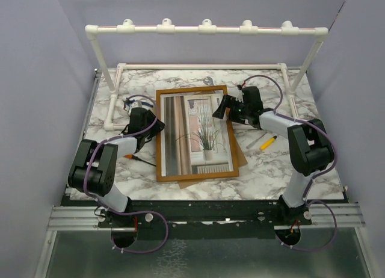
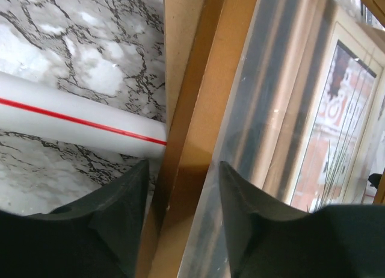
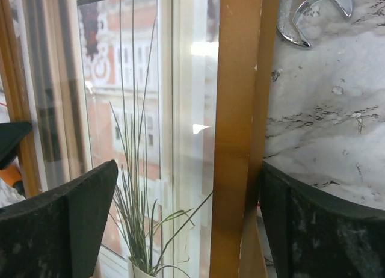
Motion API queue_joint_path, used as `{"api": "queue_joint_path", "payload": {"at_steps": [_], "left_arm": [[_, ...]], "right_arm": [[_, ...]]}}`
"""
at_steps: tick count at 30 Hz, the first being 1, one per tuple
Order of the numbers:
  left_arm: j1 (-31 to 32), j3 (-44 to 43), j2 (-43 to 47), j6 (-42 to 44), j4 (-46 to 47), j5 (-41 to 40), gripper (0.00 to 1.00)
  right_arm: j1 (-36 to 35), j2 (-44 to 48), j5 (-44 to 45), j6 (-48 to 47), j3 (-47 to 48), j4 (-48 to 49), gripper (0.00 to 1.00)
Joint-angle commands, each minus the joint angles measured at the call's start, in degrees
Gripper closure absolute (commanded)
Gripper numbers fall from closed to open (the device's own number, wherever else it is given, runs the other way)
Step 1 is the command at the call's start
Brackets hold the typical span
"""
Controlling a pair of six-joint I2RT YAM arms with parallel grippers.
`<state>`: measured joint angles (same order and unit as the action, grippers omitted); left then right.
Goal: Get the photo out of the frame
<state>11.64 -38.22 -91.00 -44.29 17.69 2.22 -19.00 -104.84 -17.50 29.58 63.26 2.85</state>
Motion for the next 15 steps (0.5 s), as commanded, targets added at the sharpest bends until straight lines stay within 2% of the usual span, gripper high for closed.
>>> {"api": "queue_joint_path", "payload": {"at_steps": [1,6,11,15], "left_arm": [[0.6,-0.8,0.5,0.0,-3.1,0.0,0.42],[0.5,1.3,5.3,0.8,-6.6,-0.6,0.22],[0.6,4.8,12.0,0.9,-10.4,0.1,0.14],[0.6,7.4,17.4,1.9,-14.4,1.1,0.13]], "right_arm": [[-0.6,2.9,2.5,-1.3,-0.9,-1.8,0.0],[-0.5,7.4,5.1,-3.7,-3.1,-5.2,0.0],[-0.5,11.4,6.0,-5.3,-7.1,-7.1,0.0],[-0.5,16.0,5.6,-5.6,-12.5,-6.7,0.0]]}}
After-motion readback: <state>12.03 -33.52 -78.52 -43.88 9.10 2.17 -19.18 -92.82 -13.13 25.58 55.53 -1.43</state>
